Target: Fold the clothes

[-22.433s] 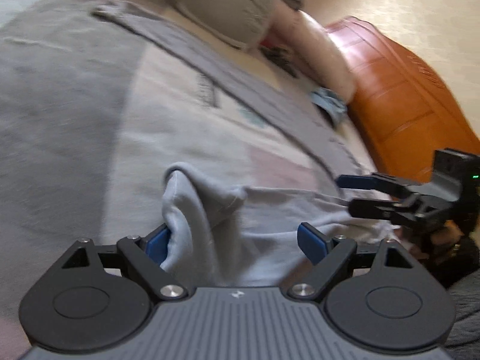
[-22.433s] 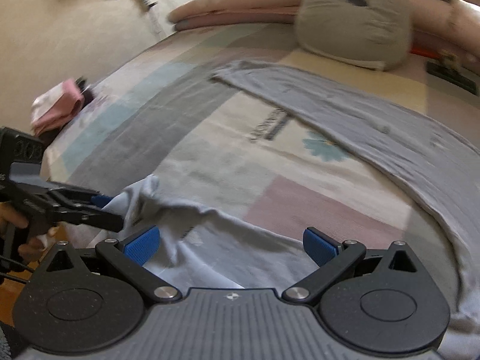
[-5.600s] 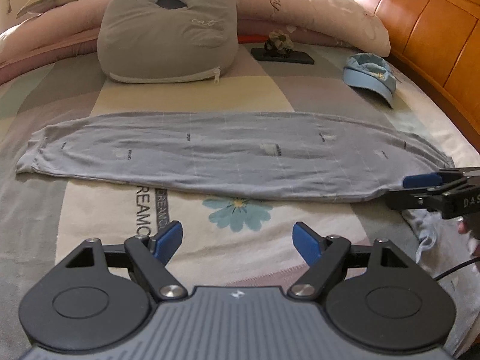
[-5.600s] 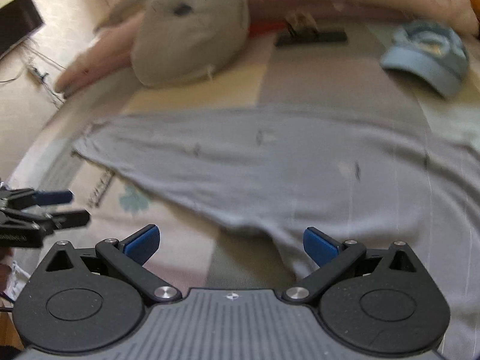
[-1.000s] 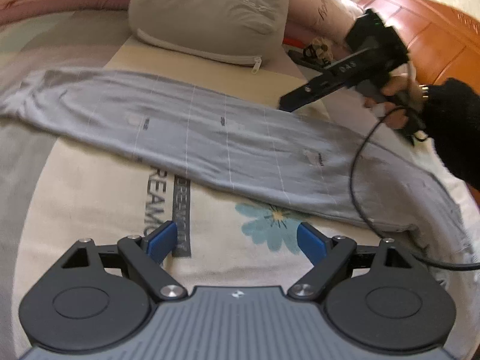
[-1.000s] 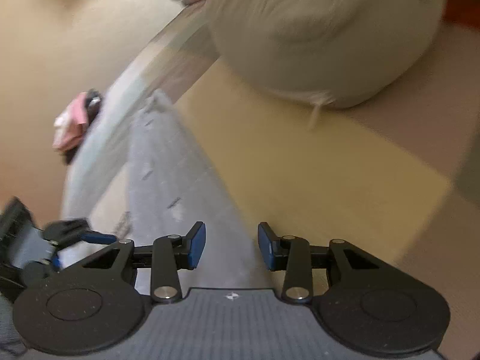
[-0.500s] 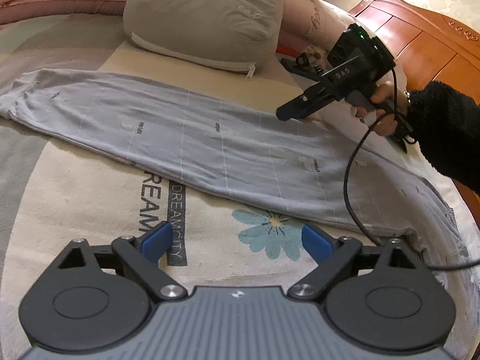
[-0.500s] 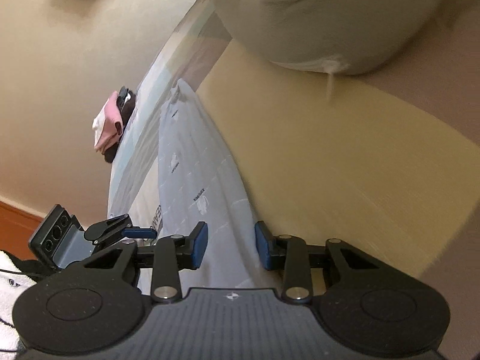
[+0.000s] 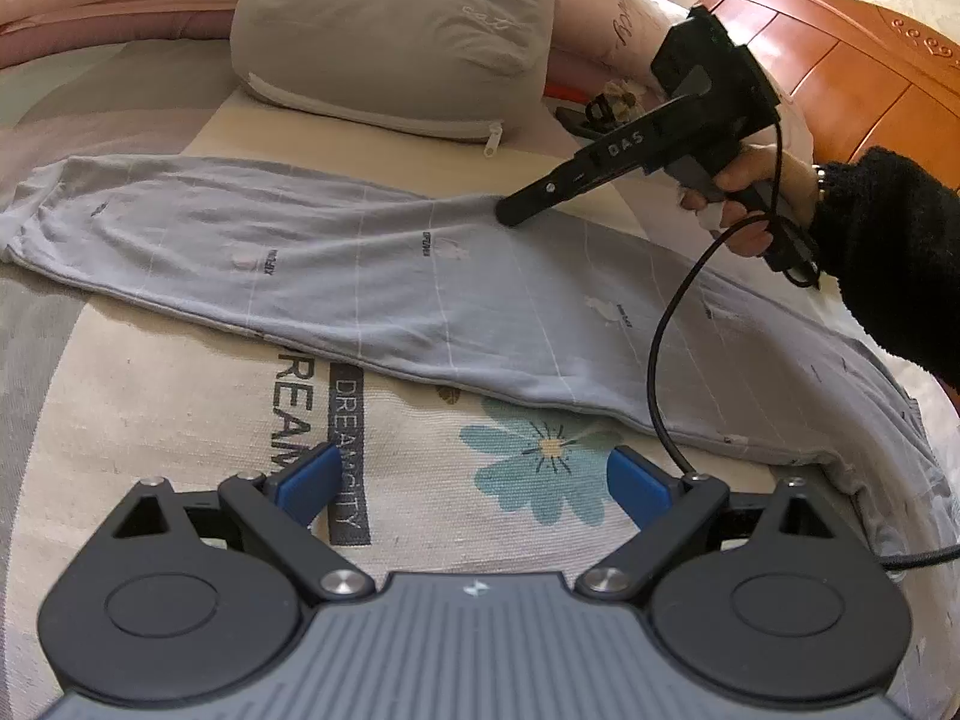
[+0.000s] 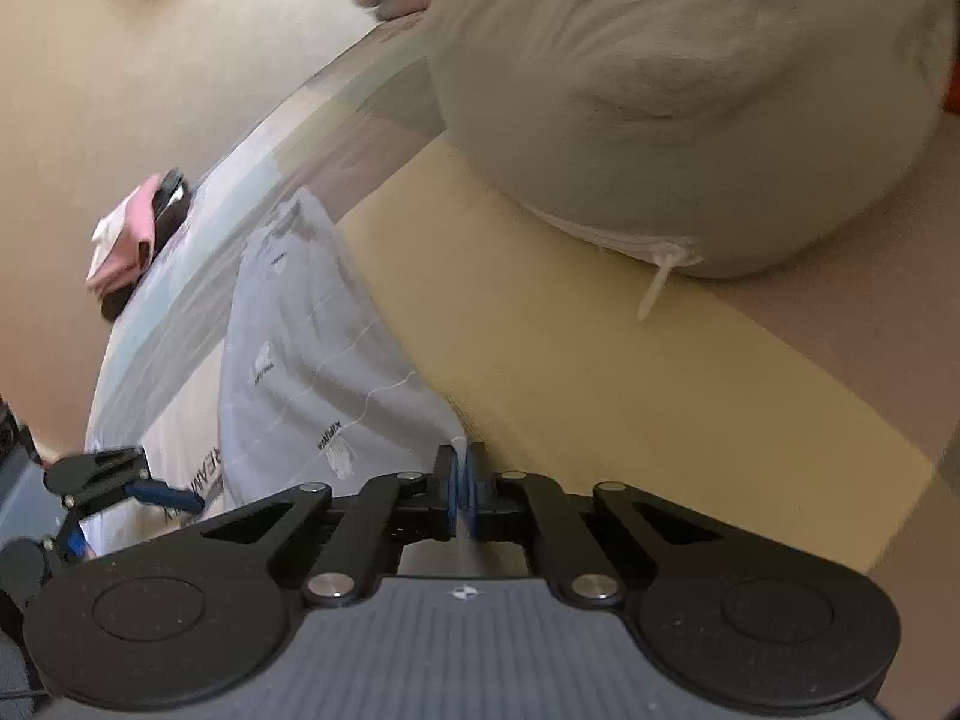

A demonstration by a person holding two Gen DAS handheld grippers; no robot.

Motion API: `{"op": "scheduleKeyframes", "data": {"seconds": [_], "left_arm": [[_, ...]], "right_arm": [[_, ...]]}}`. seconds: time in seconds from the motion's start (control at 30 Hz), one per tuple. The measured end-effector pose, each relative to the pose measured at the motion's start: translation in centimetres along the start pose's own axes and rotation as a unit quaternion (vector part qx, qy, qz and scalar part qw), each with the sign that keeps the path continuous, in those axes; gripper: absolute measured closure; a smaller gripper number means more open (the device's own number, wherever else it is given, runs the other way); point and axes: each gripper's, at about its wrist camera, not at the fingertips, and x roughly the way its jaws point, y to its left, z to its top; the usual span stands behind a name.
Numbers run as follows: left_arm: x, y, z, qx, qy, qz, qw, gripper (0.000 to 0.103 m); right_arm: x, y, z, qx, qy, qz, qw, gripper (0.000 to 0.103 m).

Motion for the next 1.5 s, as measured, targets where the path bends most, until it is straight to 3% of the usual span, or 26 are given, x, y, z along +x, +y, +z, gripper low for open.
{"op": "scheduleKeyframes", "data": {"seconds": [0.07,0.13,0.33,0.43,0.57,0.67,0.8,0.83,0.9,0.93,0.97,1.03,1.3,1.37,1.5], "left_arm": [[-0.3,0.2,0.5,0.002,-0.002,0.007,1.0,0.008],[-0.6,0.5,1.3,0.01,-0.013,0.018,0.9997,0.008],[0.1,2.6,4.6,0.038,-0.053,0.047,0.9967,0.008],[1.9,4.1,5.5,0.035,-0.049,0.047,0.997,0.008],[2.7,4.7,5.3,0.03,-0.038,0.086,0.9951,0.011],[1.2,4.4,4.7,0.02,-0.058,0.069,0.9958,0.01],[0.6,5.0,3.4,0.011,-0.054,0.089,0.9945,0.01],[0.5,5.3,3.2,0.005,-0.051,0.094,0.9943,0.01],[0.1,5.9,2.8,-0.01,-0.05,0.099,0.9938,0.01],[-0.1,6.1,2.7,-0.014,-0.053,0.095,0.9939,0.01],[-0.4,6.2,2.6,-0.017,-0.056,0.093,0.9939,0.01],[-0.6,6.4,2.9,-0.015,-0.06,0.097,0.9933,0.01],[-1.0,8.0,4.5,-0.006,-0.099,0.118,0.9881,0.01],[-0.6,8.4,5.0,0.01,-0.105,0.119,0.9873,0.01],[1.4,9.9,6.0,0.034,-0.1,0.13,0.9859,0.01]], "right_arm": [[-1.1,0.8,-0.2,-0.006,-0.014,-0.027,1.0,0.075],[-2.5,1.7,-0.7,-0.016,-0.028,-0.049,0.998,0.065],[-4.8,2.2,-2.9,0.005,-0.046,-0.046,0.998,0.064],[-3.8,2.0,-2.5,0.02,-0.043,-0.037,0.998,0.064],[-1.5,2.7,-0.3,0.011,-0.049,-0.028,0.998,0.064],[0.8,3.8,2.4,-0.014,-0.057,-0.01,0.998,0.064],[5.5,5.7,5.4,-0.064,-0.042,-0.007,0.997,0.065],[6.7,6.2,5.8,-0.078,-0.035,-0.012,0.996,0.067],[8.2,7.2,6.4,-0.104,-0.033,-0.017,0.994,0.082],[8.4,7.5,6.5,-0.109,-0.033,-0.017,0.993,0.101],[8.7,7.7,6.6,-0.113,-0.033,-0.016,0.993,0.102],[8.9,7.6,6.8,-0.112,-0.043,-0.034,0.992,0.102],[6.6,6.1,6.9,-0.04,-0.082,-0.03,0.995,0.096],[4.7,6.6,5.9,-0.04,-0.086,-0.035,0.995,0.09],[0.9,8.3,1.6,-0.054,-0.065,-0.1,0.991,0.074]]}}
